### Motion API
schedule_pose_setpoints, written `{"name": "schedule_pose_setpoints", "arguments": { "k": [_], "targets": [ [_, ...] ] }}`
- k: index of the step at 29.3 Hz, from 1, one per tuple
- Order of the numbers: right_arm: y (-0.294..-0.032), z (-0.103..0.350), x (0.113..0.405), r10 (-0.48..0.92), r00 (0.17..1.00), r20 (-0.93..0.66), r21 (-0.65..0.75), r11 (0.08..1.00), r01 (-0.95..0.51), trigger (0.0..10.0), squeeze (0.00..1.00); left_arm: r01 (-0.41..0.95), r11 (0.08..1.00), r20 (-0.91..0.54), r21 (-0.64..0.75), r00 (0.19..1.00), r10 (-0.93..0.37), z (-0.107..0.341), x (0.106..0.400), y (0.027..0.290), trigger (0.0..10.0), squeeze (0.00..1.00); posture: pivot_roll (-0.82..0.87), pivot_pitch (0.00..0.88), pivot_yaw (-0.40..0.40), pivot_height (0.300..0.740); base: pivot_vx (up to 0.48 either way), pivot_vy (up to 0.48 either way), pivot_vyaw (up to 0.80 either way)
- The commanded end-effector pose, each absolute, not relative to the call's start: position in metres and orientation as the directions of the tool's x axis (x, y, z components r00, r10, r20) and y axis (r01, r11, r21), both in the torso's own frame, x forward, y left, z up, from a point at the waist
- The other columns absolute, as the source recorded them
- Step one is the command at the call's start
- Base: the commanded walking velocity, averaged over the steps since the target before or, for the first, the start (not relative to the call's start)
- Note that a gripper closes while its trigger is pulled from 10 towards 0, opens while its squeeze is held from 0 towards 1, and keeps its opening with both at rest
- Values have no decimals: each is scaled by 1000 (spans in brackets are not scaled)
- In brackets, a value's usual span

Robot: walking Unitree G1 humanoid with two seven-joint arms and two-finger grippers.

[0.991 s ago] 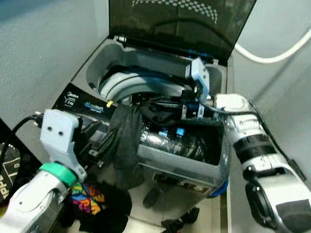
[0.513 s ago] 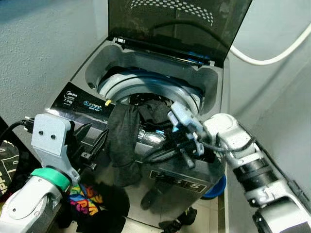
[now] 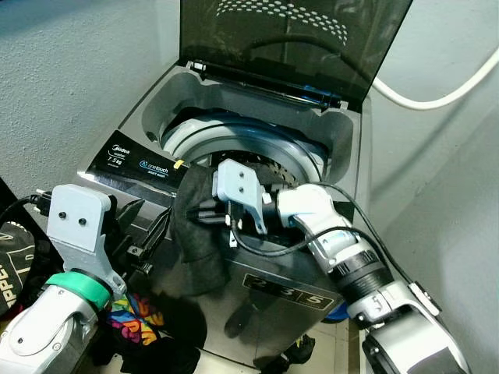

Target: Clothes washing

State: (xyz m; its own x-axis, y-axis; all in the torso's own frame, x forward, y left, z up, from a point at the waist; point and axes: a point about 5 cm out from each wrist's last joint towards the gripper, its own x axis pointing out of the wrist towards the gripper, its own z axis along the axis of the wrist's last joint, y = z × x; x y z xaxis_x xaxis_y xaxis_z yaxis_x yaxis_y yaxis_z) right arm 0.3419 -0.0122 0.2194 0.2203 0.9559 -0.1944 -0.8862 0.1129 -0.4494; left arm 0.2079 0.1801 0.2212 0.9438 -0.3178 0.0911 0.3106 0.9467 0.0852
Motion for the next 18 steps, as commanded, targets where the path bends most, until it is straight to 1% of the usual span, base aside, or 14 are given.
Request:
{"name": "schedule_pose_setpoints", "arguments": {
  "k": [1,4,6,7,9,10,11,12,13,14,15,16,17,18],
  "targets": [
    [-14,213,350,930,296,-216,-422,184,-888,0,0,326,942,82,76,940,-331,220,205,177,10000,0,104,60,-84,740,0,0,0],
    [-9,227,368,877,456,-154,-464,343,-817,0,0,321,944,79,74,942,-326,220,205,176,10000,0,107,65,-89,740,0,0,0],
    [-9,227,368,877,456,-154,-464,343,-817,0,0,321,944,79,74,942,-326,220,205,176,10000,0,107,65,-89,740,0,0,0],
    [-9,229,372,861,486,-150,-477,367,-798,0,0,320,945,78,74,942,-325,220,205,176,10000,0,103,70,-90,740,0,0,0],
    [-9,229,372,861,486,-150,-477,367,-798,0,0,320,945,78,74,942,-325,220,205,176,10000,0,103,70,-90,740,0,0,0],
    [-9,230,376,837,524,-160,-523,378,-764,0,0,319,945,78,74,943,-324,220,206,176,10000,0,103,70,-90,740,0,0,0],
    [-9,230,376,837,524,-160,-523,378,-764,0,0,319,945,78,74,943,-324,220,206,176,10000,0,103,70,-90,740,0,0,0],
    [-12,234,382,797,579,-173,-594,385,-707,0,0,321,944,79,73,942,-326,220,206,175,10000,0,100,75,-93,740,0,0,0],
    [-12,234,382,797,579,-173,-594,385,-707,0,0,321,944,79,73,942,-326,220,206,175,10000,0,100,75,-93,740,0,0,0],
    [-19,239,389,746,643,-173,-656,400,-640,0,0,322,944,78,73,942,-327,220,207,175,10000,0,100,76,-92,740,0,0,0],
    [-19,239,389,746,643,-173,-656,400,-640,0,0,322,944,78,73,942,-327,220,207,175,10000,0,100,76,-92,740,0,0,0],
    [-29,246,397,685,712,-158,-708,424,-565,0,0,323,943,75,76,941,-329,219,207,175,10000,0,100,76,-89,740,0,0,0],
    [-29,246,397,685,712,-158,-708,424,-565,0,0,323,943,75,76,941,-329,219,207,175,10000,0,100,76,-89,740,0,0,0],
    [-43,255,406,616,778,-128,-737,466,-490,0,0,325,942,73,78,941,-331,219,208,175,10000,0,101,76,-85,740,0,0,0]
  ]
}}
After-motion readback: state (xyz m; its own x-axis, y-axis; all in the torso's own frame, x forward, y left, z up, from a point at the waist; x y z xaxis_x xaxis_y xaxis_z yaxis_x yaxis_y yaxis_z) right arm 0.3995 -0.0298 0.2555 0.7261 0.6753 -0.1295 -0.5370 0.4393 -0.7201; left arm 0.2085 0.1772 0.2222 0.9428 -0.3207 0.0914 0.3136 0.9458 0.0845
